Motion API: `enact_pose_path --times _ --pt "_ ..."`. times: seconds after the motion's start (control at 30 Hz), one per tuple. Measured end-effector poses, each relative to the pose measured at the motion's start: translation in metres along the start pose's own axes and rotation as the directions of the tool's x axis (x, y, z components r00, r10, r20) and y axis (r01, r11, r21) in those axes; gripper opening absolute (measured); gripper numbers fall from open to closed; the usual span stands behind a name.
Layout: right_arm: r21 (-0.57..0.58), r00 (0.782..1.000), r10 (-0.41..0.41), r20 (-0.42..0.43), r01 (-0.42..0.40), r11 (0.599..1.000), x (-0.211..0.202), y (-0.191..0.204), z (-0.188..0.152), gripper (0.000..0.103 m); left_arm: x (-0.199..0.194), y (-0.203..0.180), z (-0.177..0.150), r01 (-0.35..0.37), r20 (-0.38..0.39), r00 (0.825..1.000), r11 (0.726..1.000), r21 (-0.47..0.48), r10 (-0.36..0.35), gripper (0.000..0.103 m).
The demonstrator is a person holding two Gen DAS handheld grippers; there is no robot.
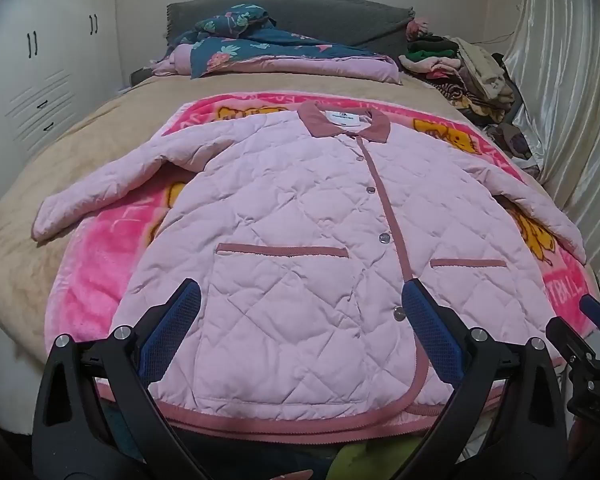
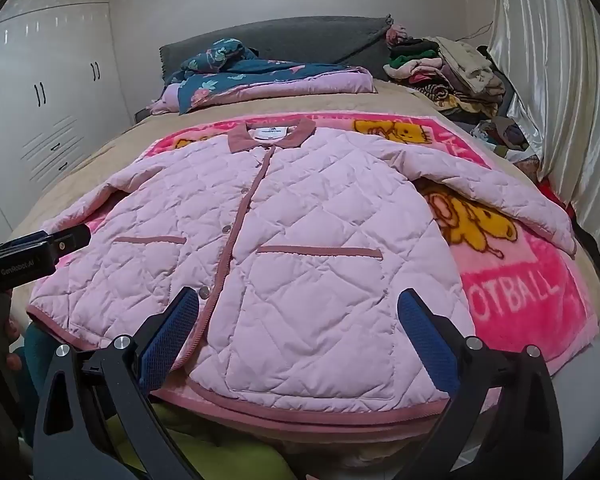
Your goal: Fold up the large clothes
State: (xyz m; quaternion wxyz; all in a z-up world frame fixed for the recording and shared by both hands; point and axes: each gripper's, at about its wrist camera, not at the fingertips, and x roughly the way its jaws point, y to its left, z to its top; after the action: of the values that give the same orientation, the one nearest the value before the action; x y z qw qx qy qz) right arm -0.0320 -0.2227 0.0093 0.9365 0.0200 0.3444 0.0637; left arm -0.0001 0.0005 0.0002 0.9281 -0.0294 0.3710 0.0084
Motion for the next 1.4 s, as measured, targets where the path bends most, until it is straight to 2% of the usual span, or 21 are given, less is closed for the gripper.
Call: enact_pose_path --times 1.4 --pt "-0.013 1.0 0.001 0.003 -0.001 1.0 0.001 0.009 0.003 0.099 0.0 0.0 0.0 0.003 0.005 1.0 1.0 0.004 -0.003 0.094"
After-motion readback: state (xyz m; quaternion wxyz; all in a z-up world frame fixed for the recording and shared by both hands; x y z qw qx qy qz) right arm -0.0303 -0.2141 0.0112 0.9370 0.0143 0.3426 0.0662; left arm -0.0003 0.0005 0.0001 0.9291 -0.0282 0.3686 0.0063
